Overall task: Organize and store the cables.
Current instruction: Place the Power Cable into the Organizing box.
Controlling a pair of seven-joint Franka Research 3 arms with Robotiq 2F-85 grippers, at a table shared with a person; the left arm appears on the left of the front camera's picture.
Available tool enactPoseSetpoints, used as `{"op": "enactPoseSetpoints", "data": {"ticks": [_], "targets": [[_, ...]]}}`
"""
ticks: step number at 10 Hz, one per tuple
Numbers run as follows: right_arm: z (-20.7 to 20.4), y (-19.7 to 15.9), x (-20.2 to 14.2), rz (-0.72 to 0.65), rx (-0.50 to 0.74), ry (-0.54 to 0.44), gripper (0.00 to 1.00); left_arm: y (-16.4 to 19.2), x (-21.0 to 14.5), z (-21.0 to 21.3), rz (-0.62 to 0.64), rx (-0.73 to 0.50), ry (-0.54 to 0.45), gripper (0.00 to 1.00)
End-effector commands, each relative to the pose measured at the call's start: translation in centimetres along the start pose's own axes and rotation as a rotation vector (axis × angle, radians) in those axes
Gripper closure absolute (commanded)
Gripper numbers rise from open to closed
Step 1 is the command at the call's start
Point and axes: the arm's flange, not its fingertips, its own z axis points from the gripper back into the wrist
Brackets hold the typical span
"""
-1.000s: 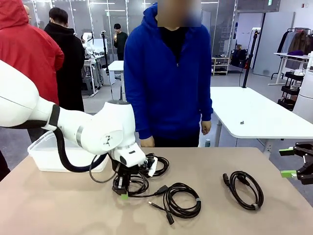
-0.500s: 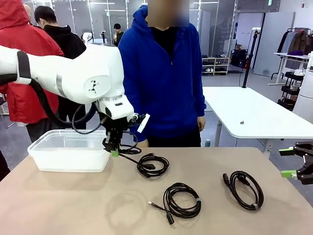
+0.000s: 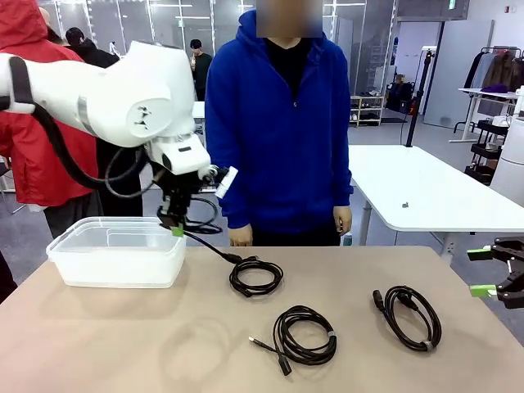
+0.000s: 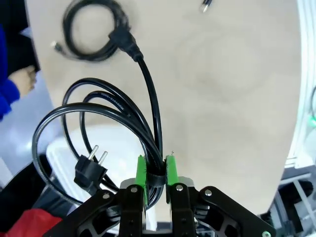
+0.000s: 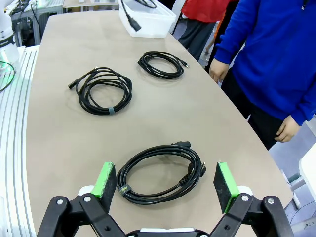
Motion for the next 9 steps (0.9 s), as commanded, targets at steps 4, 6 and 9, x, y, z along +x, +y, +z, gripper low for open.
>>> {"op": "enactPoseSetpoints", "data": {"ticks": [4, 6, 9], "targets": [[0.1, 0.1, 0.1, -0.005, 0.003, 0.015, 0.0, -2.4, -10.0, -0.5, 0.11, 0.174, 0.096, 0.95], [0.1, 0.1, 0.1, -0.005, 0.003, 0.015, 0.0, -3.2, -12.2, -1.3, 0.155, 0.195, 0.05, 0.95], [0.1, 0.1, 0.1, -0.005, 0.003, 0.015, 0.0, -1.0, -10.7, -0.1, 0.135, 0.126, 0.075, 0.95]]}}
